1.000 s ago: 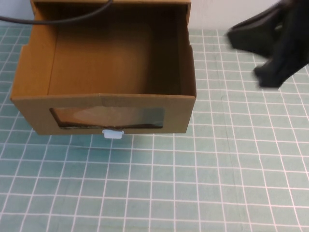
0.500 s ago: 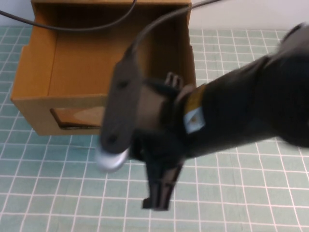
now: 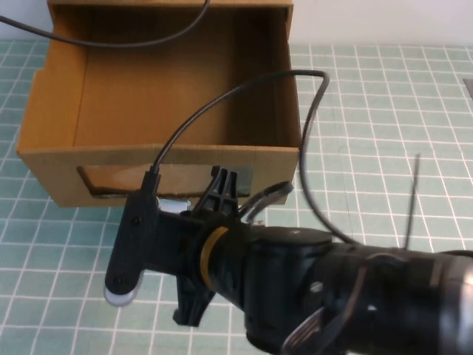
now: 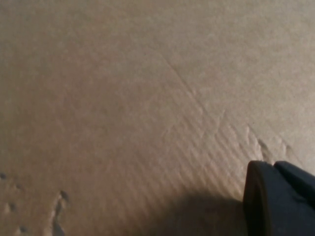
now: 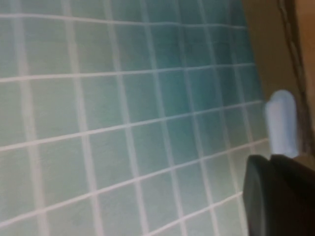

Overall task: Close the shoe box
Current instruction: Close the shoe box with your right arm

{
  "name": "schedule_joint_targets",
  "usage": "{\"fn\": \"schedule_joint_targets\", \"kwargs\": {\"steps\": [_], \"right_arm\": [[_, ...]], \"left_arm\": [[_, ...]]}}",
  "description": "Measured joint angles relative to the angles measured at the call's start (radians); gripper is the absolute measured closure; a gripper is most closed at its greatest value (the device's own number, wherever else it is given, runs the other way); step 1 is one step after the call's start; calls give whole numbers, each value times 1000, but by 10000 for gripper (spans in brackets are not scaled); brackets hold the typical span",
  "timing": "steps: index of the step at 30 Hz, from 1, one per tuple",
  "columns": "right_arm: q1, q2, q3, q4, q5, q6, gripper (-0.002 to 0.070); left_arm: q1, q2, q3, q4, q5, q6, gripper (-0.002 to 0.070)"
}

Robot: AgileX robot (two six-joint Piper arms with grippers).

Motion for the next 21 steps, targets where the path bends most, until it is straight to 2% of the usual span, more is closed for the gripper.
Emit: {"fn": "schedule_joint_targets", "kwargs": {"steps": [4, 16, 21], "right_arm": [[0, 56, 0, -229, -6, 206, 690], [0, 146, 0, -372, -50, 293, 690], [0, 199, 0, -549, 13, 462, 690]], "left_arm": [[0, 0, 0, 0, 0, 0, 680], [0, 0, 0, 0, 1, 0, 680], [0, 0, 0, 0, 1, 0, 680]]}}
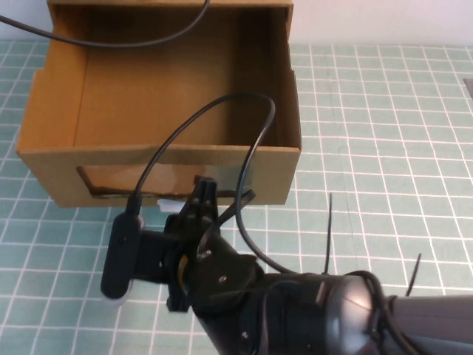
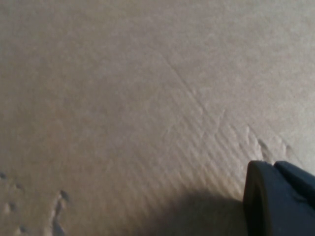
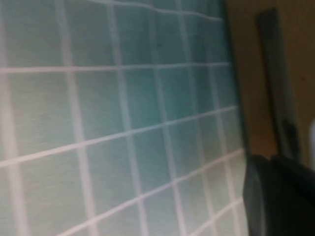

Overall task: Close the shoe box
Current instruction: Close the shoe box with your right arm

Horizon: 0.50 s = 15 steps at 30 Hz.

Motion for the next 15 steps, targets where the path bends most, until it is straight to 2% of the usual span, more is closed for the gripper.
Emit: {"fn": "schedule_joint_targets", "kwargs": {"steps": [6, 15], "right_arm": [[0, 17, 0, -217, 63, 207, 690], [-36, 17, -32, -247, 63, 239, 690]], "left_arm": [[0, 0, 0, 0, 0, 0, 680], [0, 0, 0, 0, 1, 0, 680]]}}
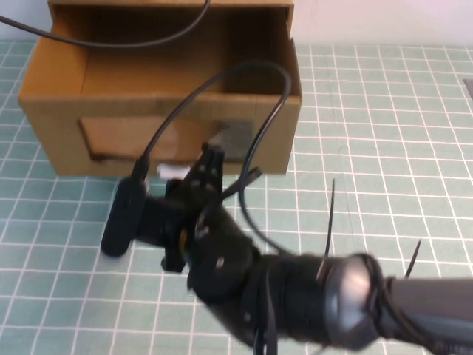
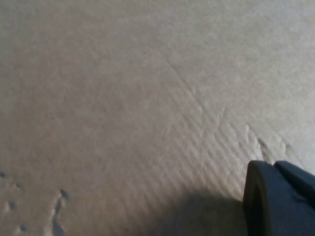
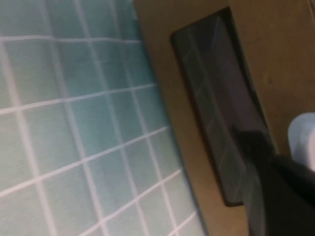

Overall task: Close the shoe box
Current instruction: Close the shoe box with your right arm

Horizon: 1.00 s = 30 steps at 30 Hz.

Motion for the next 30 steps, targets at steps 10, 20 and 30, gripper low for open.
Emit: {"fn": "schedule_joint_targets", "kwargs": {"steps": [10, 20, 30], "right_arm": [[-146, 54, -124, -1, -163, 0, 690], [-270, 154, -229, -11, -256, 0, 690], [-328, 240, -358, -11, -328, 49, 690]], "left_arm": [[0, 0, 0, -2, -1, 0, 680], [0, 2, 0, -26, -1, 0, 680], [0, 2, 0, -32, -1, 0, 680]]}}
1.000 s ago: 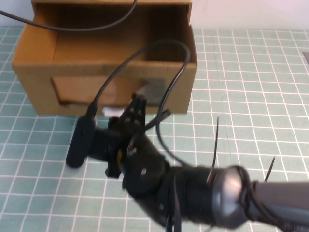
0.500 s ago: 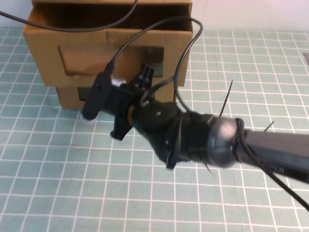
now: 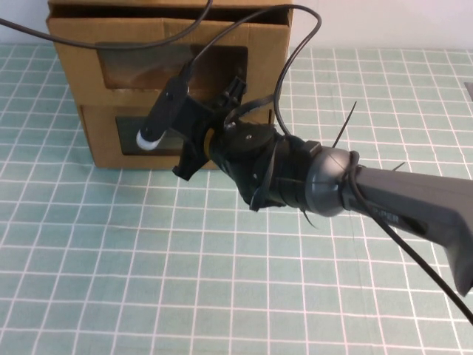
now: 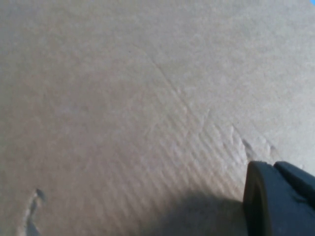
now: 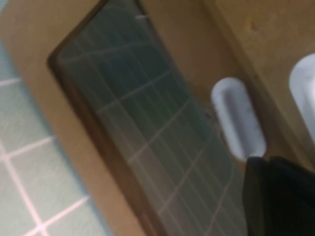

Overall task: Close the shoe box
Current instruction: Close the shoe box with your right arm

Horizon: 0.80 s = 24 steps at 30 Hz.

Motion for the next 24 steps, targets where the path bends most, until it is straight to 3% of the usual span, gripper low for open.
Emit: {"fn": "schedule_joint_targets", "kwargs": {"steps": [14, 24], "right_arm": [[-33, 19, -39, 10, -70, 28, 690], [-37, -53, -41, 107, -408, 120, 690]], "left_arm": [[0, 0, 0, -10, 6, 0, 680], [0, 2, 0, -10, 12, 0, 680]]}}
